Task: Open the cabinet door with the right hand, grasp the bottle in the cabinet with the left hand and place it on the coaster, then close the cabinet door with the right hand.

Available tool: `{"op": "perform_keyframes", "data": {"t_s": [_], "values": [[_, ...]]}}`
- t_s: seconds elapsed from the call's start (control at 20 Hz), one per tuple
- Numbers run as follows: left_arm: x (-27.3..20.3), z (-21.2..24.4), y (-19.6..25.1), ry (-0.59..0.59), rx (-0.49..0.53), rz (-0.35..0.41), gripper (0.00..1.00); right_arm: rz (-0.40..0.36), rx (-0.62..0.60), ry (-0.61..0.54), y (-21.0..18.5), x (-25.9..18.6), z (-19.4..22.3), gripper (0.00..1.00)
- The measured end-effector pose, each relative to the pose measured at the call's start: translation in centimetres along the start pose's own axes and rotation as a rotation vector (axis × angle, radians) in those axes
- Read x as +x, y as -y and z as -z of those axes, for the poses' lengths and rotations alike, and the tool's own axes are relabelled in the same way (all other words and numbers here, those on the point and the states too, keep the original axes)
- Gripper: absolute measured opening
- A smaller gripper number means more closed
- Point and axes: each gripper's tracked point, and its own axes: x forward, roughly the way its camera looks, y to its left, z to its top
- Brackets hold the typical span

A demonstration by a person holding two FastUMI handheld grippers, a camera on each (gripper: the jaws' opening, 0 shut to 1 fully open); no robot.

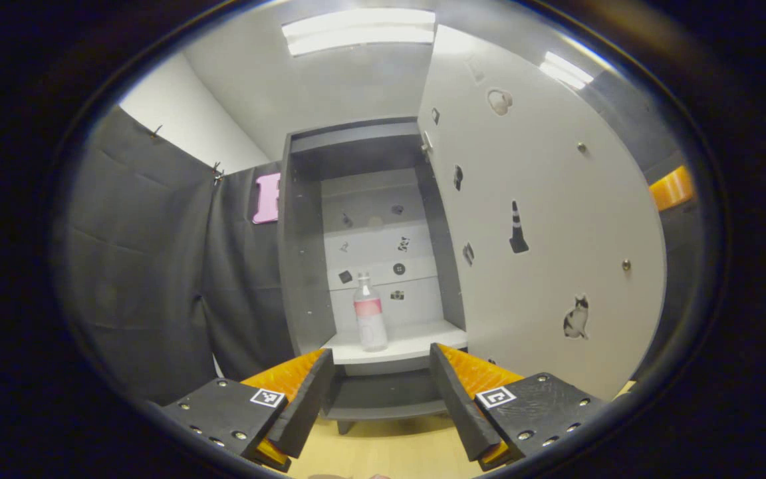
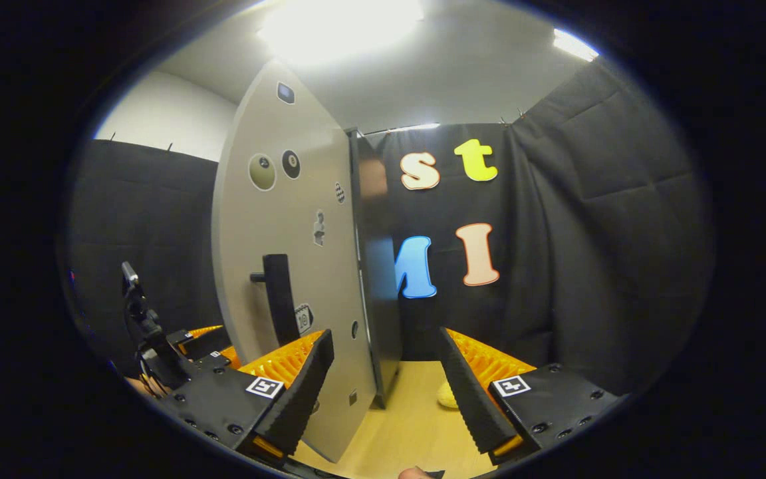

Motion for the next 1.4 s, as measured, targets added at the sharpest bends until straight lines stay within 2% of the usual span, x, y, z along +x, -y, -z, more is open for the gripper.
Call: {"op": "perform_keyframes", "data": {"t_s": [0.35,0.5,0.6,0.65,0.95,1.4], "values": [[7.3,-1.7,-2.3,0.015,-0.049,0.038,0.87,0.135,0.01,-0.042,3.1,3.5,1.5,0.98],[11.3,-2.0,-4.2,0.013,-0.084,0.041,0.89,0.171,0.019,-0.058,3.5,5.1,2.0,0.98],[14.0,-1.8,-5.3,0.007,-0.093,0.046,0.87,0.195,0.026,-0.063,3.9,6.5,2.1,0.98],[15.5,-1.5,-5.5,0.002,-0.094,0.053,0.89,0.206,0.03,-0.07,4.0,7.2,2.5,0.98],[22.3,1.3,-6.2,-0.046,-0.123,0.105,0.87,0.297,0.014,-0.12,5.2,9.0,4.4,0.98],[29.1,6.1,-5.2,-0.115,-0.082,0.172,0.87,0.374,0.02,-0.177,5.9,11.2,6.9,0.98]]}}
